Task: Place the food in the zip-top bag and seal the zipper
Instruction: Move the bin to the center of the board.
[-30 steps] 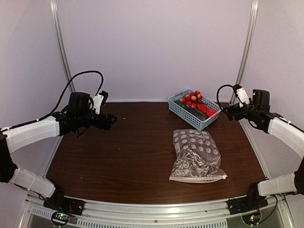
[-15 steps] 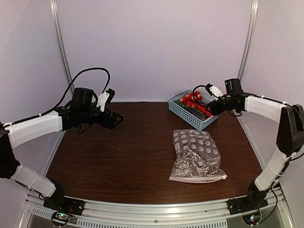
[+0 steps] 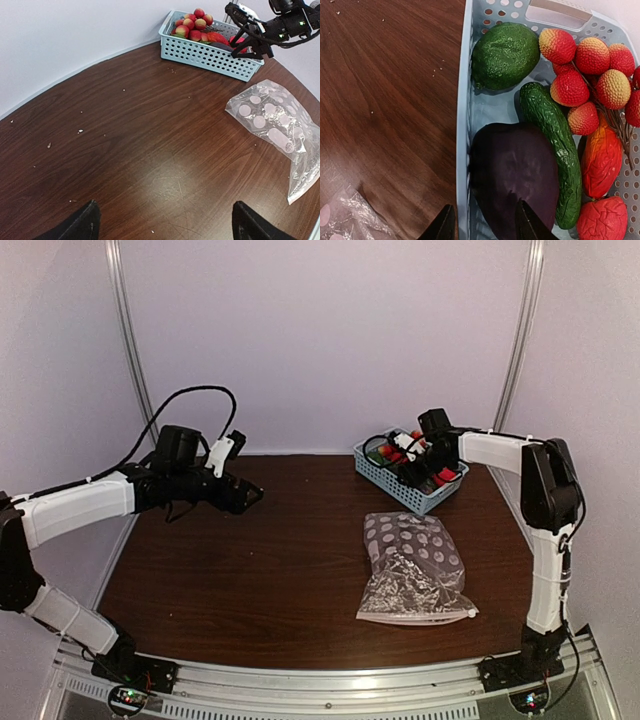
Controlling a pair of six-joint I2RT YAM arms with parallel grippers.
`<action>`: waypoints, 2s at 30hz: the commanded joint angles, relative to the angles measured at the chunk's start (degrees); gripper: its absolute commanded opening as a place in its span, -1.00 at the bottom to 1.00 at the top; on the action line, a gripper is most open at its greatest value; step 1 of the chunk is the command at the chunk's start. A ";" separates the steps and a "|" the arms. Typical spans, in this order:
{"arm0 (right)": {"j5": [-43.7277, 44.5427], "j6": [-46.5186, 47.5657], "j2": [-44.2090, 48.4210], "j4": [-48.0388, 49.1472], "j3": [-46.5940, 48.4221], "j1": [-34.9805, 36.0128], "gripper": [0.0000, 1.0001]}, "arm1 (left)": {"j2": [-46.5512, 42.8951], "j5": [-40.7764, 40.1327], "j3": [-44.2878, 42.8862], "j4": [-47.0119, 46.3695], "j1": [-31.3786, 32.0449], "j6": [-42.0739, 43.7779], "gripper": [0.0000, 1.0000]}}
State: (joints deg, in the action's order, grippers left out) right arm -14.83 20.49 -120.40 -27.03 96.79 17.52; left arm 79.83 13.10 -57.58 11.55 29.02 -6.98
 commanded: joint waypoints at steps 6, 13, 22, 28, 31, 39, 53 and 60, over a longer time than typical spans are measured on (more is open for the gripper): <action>1.16 -1.79 -5.39 -3.13 5.04 -0.14 -0.46 | 0.86 0.72 -1.39 -0.64 0.34 0.13 0.85; -0.40 1.14 -3.39 -3.04 2.30 1.02 -0.95 | 1.25 1.27 -1.66 -0.39 0.34 0.13 0.85; -6.51 9.32 3.55 -3.14 -4.13 6.55 -1.00 | -1.28 -0.63 -1.13 -0.05 0.34 0.57 0.89; -8.43 15.17 4.51 -4.91 -2.67 13.09 -1.00 | -3.71 -3.28 -3.19 4.46 0.34 -1.13 0.92; -8.08 17.15 3.78 -4.48 -1.29 16.66 -1.00 | -4.56 -3.32 -5.08 8.15 0.34 -2.74 0.91; -8.36 24.61 1.18 -6.55 2.03 28.05 -1.00 | -11.45 -9.45 -4.01 14.25 0.30 -5.41 0.91; -4.38 11.71 -8.04 -2.56 13.39 43.83 -1.00 | -13.56 -24.82 -2.76 24.81 0.25 -12.70 0.94; -1.34 -0.74 -10.86 -0.44 17.99 48.81 -1.00 | -13.19 -28.74 -2.19 25.54 0.25 -14.83 0.94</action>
State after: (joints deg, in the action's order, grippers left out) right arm -17.82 28.64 -130.82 -30.22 111.46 64.40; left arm 67.09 -11.81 -60.49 36.38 29.10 -19.88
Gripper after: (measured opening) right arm 0.020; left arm 0.972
